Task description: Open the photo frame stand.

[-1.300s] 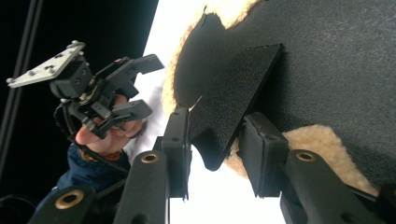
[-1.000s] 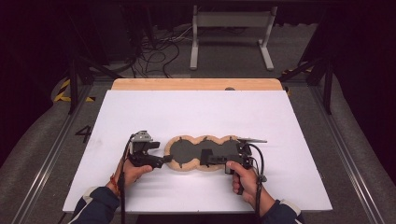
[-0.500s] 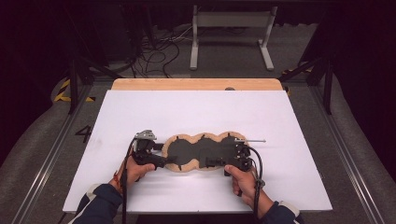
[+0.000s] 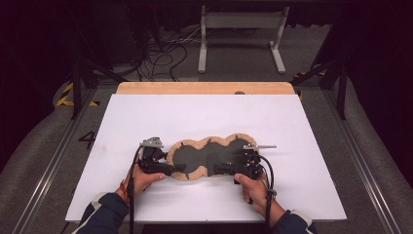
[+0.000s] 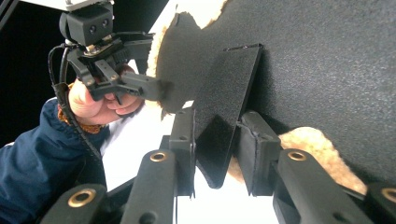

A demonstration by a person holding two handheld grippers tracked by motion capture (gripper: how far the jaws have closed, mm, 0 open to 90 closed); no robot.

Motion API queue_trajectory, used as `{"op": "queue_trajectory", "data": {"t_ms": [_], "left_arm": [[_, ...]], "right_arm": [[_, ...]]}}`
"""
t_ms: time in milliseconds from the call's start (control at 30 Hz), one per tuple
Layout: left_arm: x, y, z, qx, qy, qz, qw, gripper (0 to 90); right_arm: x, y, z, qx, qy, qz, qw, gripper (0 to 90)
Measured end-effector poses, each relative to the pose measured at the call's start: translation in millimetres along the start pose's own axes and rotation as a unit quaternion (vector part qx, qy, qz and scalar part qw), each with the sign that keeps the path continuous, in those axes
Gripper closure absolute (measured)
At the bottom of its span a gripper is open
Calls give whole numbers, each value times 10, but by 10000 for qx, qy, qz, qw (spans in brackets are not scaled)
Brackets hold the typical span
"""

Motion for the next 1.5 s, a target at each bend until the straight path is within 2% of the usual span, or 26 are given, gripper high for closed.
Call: {"op": "queue_trajectory", "data": {"t_ms": [133,200,233,267,300,333,400,533,667,733,767,833,867,900,1067,1167,1233,1267,1300,1333,1367,1433,1500], "left_arm": [[-41,-59,44,-25,166,200,9997,382],[-64,-83,66,-114,319,274,9991,403],[-79,-97,92,-192,398,345,9984,415],[-96,-118,103,-288,593,353,9972,427],[-104,-133,121,-352,682,386,9963,438],[-104,-133,121,-352,682,386,9963,449],[-115,-168,132,-426,887,420,9943,462],[-91,-152,103,-411,834,422,9948,450],[-78,-77,32,-759,810,178,9937,302],[-55,-55,-8,-554,611,146,9965,264],[-38,-38,-16,-433,541,89,9976,249],[-21,6,-6,-274,469,9,9985,238],[-18,31,1,-258,525,-100,9982,232],[-15,53,22,-217,487,-97,9985,233],[-30,33,50,-181,624,-82,9979,306],[-64,-18,73,-304,703,36,9971,372],[-96,-53,85,-477,899,120,9947,418],[-102,-58,94,-537,908,164,9943,435],[-111,-68,97,-640,1028,153,9925,441],[-117,-69,105,-735,1065,166,9915,445],[-117,-69,105,-735,1065,166,9915,449],[-152,-76,131,-1059,1308,166,9856,462],[-171,-56,135,-1187,1342,180,9837,473]], "right_arm": [[-8,1,-9,-47,-30,32,10000,714],[-13,-4,-14,-73,-35,51,10000,729],[-15,-11,-12,-171,62,82,9998,742],[-14,-15,-1,-244,112,104,9996,758],[-12,-17,-3,-260,84,113,9996,767],[-12,-17,-3,-260,84,113,9996,767],[-13,-19,-22,-225,-22,117,9997,776],[-10,-11,-40,-102,-144,119,9998,773],[2,4,-48,66,-274,66,9996,761],[8,7,-39,53,-179,51,9998,754],[7,6,-40,68,-235,45,9997,755],[0,11,-55,117,-392,83,9991,758],[-1,11,-61,130,-420,82,9990,758],[-2,11,-62,138,-448,77,9989,758],[-8,11,-61,178,-551,68,9983,757],[-15,6,-59,216,-568,84,9981,772],[-25,-2,-65,264,-612,115,9977,787],[-29,-6,-70,256,-641,130,9975,787],[-35,-10,-77,252,-640,148,9975,782],[-47,-18,-84,257,-647,165,9974,771],[-47,-18,-84,257,-647,165,9974,771],[-71,-29,-88,285,-657,269,9971,760],[-94,-34,-78,524,-797,394,9947,773]]}}
Point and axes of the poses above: each handheld gripper's, and its own axes: y roughly forward along the jaws, x roughly out of its underside, z roughly to its right, the point moved 6 cm from there along y, roughly forward along the jaws, and after that the axes turned 7 degrees about x, right-handed, at the moved point
